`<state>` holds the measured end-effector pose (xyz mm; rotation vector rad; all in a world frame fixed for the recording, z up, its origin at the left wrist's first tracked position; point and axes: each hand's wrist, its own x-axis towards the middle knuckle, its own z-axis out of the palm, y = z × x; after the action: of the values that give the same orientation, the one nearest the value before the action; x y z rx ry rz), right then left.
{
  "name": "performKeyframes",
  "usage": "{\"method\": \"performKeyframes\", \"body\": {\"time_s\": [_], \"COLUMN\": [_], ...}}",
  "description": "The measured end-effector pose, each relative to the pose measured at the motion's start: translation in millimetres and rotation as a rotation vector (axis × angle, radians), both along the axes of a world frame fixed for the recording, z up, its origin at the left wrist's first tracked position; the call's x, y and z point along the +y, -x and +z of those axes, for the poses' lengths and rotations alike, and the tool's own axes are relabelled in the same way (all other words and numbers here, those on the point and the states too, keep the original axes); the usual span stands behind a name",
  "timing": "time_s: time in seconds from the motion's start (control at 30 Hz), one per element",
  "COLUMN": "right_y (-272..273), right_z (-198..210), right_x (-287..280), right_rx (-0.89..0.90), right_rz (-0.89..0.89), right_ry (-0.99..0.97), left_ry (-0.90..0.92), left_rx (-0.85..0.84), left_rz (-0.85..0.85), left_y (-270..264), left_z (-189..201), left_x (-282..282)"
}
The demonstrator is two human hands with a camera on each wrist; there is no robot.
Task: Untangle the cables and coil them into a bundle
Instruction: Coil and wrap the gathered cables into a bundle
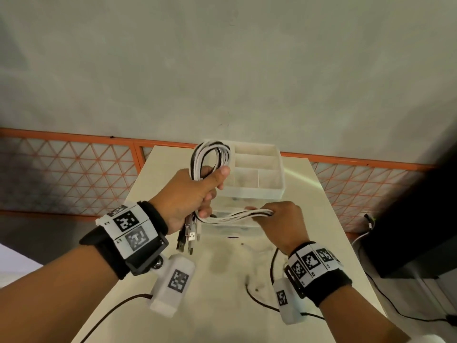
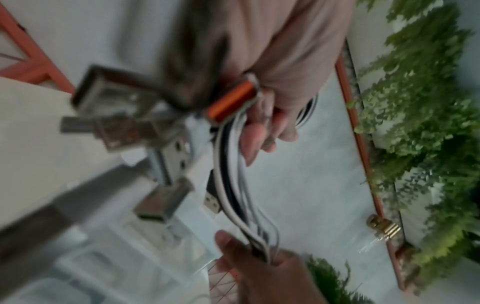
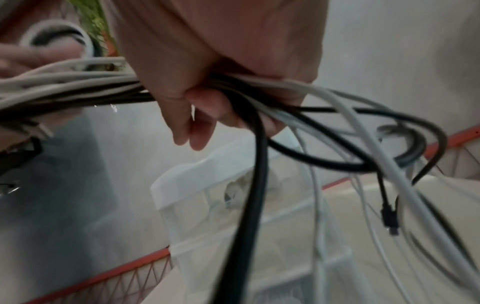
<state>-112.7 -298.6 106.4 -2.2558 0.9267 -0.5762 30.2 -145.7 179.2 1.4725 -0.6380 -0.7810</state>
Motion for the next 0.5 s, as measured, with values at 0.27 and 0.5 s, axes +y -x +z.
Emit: {"method": "performKeyframes", "body": {"time_s": [0.27, 0.5], "right_y": [-4, 12], "right_z": [32, 51], "right_x": [-14, -20], "right_rx": [0.030, -0.081], "right_rz": [-0.127, 0.040], "right_ry": [0.205, 0.085], "left_ry": [-0.383, -0.370], "left_rx": [-0.333, -0.495], "left_rz": [-0.346, 0.025], "left_y": [18, 6], "left_z": [-18, -24], "left_x": [-4, -12]}}
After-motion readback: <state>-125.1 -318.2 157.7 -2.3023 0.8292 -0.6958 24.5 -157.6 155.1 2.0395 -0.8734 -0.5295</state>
